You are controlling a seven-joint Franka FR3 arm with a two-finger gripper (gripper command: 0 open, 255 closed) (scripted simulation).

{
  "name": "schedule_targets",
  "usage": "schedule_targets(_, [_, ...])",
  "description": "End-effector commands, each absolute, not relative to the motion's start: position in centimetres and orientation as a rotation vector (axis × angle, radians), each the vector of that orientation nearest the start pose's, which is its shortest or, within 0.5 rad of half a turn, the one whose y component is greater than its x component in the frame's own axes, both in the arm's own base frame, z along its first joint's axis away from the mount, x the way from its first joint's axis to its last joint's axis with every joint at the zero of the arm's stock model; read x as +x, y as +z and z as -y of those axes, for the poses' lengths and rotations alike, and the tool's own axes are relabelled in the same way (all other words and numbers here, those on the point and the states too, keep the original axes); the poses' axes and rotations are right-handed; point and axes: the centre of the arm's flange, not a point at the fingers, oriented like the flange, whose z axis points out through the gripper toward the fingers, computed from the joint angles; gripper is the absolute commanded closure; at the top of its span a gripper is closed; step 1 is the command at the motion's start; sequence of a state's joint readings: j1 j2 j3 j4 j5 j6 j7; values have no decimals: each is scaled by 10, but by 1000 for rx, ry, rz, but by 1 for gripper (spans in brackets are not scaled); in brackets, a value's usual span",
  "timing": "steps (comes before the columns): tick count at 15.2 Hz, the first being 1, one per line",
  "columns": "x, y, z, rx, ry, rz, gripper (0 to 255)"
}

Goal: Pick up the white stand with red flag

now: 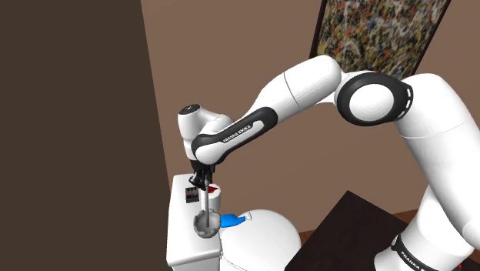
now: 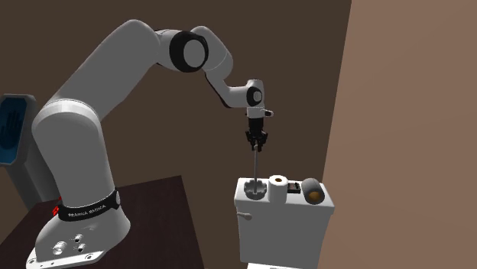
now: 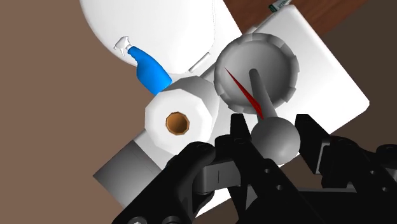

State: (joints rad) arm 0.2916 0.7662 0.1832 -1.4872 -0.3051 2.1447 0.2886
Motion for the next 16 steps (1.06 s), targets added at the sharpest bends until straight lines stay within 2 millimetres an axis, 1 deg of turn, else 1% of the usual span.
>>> schedule_targets(1, [644,224,-293,-3243,65,523,255])
schedule_targets(14, [644,293,-293,-3244,65,523,255])
schedule_targets(16, [644,294,-293,-3244,65,523,255])
